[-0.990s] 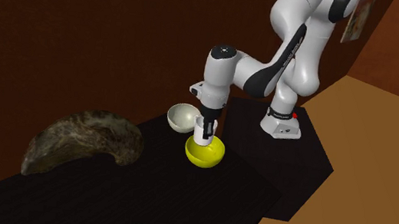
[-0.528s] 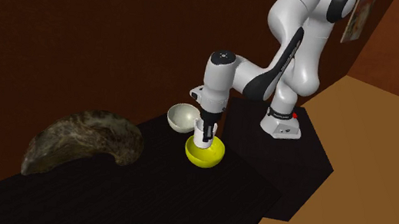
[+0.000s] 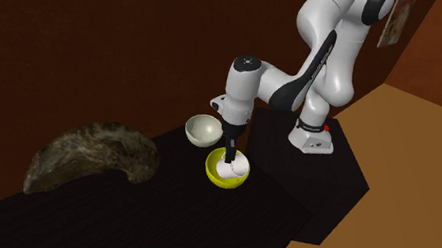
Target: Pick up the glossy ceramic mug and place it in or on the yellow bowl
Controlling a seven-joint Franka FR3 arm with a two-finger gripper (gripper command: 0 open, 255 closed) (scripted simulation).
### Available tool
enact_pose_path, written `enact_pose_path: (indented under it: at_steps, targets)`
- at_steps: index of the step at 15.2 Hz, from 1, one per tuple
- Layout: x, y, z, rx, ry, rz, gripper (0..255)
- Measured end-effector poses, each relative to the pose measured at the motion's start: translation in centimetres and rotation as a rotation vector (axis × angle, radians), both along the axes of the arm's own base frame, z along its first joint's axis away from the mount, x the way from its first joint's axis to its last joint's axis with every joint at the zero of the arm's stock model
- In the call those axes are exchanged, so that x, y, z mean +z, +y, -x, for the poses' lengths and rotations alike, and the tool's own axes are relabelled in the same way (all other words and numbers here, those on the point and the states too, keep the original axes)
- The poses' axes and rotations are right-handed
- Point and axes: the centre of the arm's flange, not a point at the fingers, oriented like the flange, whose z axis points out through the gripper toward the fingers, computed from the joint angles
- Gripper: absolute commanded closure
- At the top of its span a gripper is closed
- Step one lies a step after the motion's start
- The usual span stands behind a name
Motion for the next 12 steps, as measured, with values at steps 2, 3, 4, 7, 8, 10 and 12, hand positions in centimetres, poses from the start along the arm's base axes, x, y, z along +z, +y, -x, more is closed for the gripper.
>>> enact_pose_path:
  at_steps: [2,3,4,7,8,10,12]
  targets:
    - [0.7,0.0,0.0,0.0,0.0,0.0,0]
    - [1.6,0.0,-0.1,0.0,-0.001,0.0,0]
    - [2.4,-0.1,0.0,0.0,-0.001,0.0,0]
    - [4.7,0.2,0.2,0.0,-0.001,-0.001,0]
    - [4.9,0.2,0.2,0.0,-0.001,0.0,0]
    - [5.0,0.2,0.2,0.0,0.0,0.0,0]
    - [5.0,0.2,0.2,0.0,0.0,0.0,0]
